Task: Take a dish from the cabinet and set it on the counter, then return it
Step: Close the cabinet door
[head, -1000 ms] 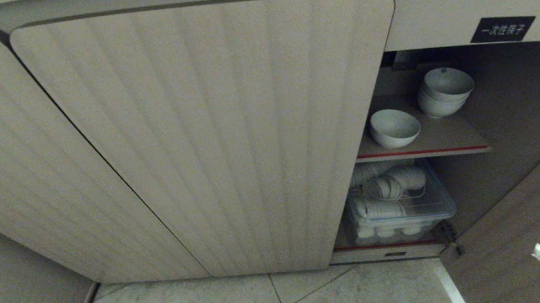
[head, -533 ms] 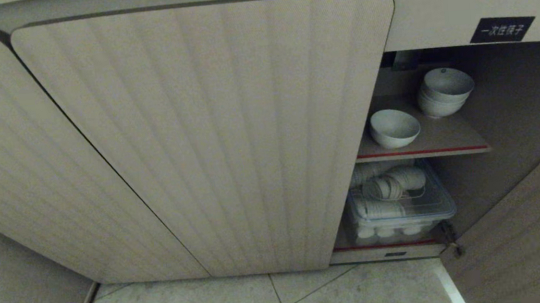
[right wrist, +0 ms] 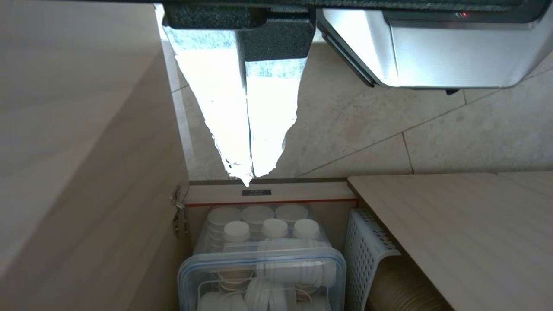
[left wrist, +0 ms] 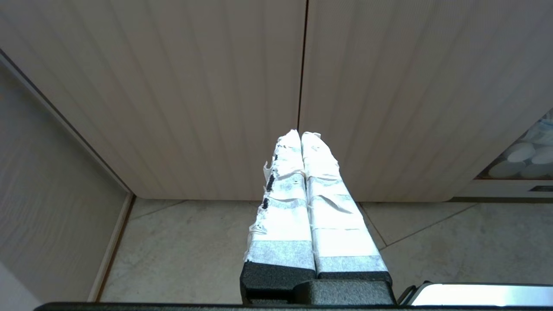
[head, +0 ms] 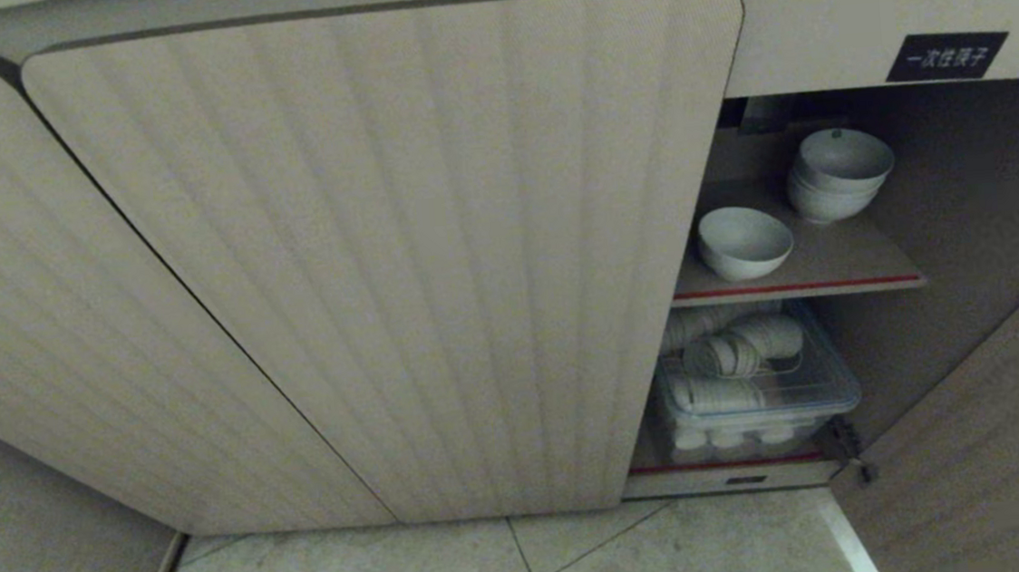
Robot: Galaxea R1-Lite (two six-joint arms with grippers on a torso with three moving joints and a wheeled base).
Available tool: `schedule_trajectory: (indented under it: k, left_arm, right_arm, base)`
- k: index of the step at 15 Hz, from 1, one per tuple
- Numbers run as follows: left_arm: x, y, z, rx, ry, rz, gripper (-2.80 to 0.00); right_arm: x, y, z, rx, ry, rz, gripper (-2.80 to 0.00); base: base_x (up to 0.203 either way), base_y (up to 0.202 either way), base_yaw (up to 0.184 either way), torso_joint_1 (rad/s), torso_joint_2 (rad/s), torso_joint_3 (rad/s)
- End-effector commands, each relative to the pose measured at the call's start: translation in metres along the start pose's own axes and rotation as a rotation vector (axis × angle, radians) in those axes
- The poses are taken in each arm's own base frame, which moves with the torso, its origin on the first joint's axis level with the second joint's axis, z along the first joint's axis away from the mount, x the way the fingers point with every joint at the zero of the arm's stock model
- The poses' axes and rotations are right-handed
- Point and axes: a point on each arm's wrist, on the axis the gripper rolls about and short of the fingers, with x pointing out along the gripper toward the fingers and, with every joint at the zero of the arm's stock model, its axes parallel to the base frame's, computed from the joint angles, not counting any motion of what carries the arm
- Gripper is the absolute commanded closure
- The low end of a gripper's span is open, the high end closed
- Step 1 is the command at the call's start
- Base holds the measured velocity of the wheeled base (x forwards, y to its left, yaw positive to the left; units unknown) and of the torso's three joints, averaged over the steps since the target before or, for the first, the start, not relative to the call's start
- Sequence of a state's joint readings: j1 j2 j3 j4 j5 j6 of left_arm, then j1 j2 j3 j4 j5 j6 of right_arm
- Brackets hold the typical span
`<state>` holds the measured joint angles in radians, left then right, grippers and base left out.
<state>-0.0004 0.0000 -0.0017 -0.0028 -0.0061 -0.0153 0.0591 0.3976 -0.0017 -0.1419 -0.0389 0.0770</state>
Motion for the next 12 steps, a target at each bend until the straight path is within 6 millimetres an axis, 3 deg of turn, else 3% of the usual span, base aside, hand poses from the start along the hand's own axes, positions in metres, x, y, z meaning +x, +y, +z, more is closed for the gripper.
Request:
schedule_trajectory:
  k: [1, 12]
  left_arm:
    - [0.0, 0.0, 0.0, 0.0, 0.0, 0.0, 0.0]
    - [0.0, 0.0, 0.0, 0.0, 0.0, -0.001, 0.0]
  right_arm:
    - [-0.013, -0.001, -0.009, -0.002, -0.079, -0.002, 0.0]
    - [-0.031, -0.001, -0.025, 0.0, -0.26, -0.01, 0.0]
  base:
    - [0.0, 0.0, 0.0, 0.0, 0.0, 0.0]
    - [0.0, 0.0, 0.0, 0.0, 0.0, 0.0]
